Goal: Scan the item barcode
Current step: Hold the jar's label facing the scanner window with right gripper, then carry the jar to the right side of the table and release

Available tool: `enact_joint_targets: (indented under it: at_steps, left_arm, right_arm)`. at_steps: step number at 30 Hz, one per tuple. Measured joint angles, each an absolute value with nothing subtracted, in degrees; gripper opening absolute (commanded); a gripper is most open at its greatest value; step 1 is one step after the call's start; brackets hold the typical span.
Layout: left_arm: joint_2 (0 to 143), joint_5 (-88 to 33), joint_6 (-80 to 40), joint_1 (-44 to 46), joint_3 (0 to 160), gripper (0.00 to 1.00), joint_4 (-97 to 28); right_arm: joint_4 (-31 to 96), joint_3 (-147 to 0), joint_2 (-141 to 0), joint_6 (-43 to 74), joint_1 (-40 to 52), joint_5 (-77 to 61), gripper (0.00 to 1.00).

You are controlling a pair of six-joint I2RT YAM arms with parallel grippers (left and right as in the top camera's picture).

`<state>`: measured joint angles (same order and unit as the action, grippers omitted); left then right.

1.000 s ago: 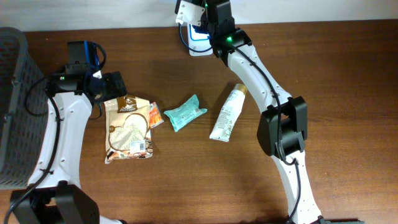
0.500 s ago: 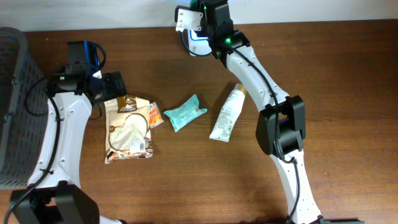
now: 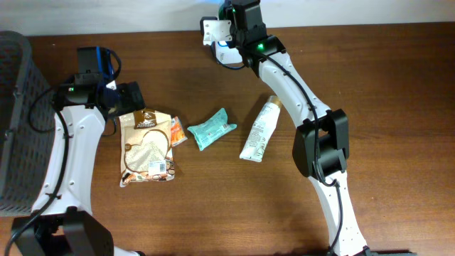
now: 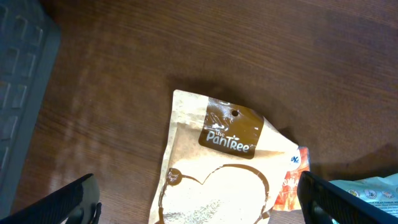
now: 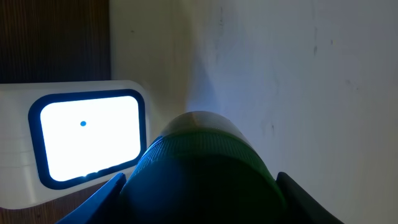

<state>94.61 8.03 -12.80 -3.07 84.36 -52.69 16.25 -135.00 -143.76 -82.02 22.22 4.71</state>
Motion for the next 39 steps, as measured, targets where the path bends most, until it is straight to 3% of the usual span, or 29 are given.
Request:
enact_joint_targets:
  at_steps: [7,11,15,23,30,39]
  left_arm:
    - [94.61,8.03,-12.8,-3.07,84.36,0.99,-52.66]
    - [94.61,8.03,-12.8,-3.07,84.36,0.99,-52.66]
    - [94.61,8.03,-12.8,-3.07,84.36,0.99,-52.66]
    - [94.61,8.43,-12.8,-3.07,84.36,0.99,-52.64]
    - [94.61,8.43,-12.8,-3.07,84.36,0.99,-52.66]
    - [94.61,8.43,-12.8,-3.07,84.36,0.99,-52.66]
  right_arm:
    - [16.32,-135.0,-143.63,-76.4,22.22,3.92,0.49]
    - [20.27,-134.85,-141.16,-66.15,22.22,2.68,0.57]
    - [30.59,-134.74,-132.94,-51.07,22.22,-1.67,0.43]
    - [59.88,-135.22,-113.56,-22.55,22.22,-10.5,0.51]
    - [83.05,-135.55,-113.25,-14.31,21.63,-11.38,0.51]
    - [88.07,-135.48,-119.07,-2.98,12.53,-4.38,0.51]
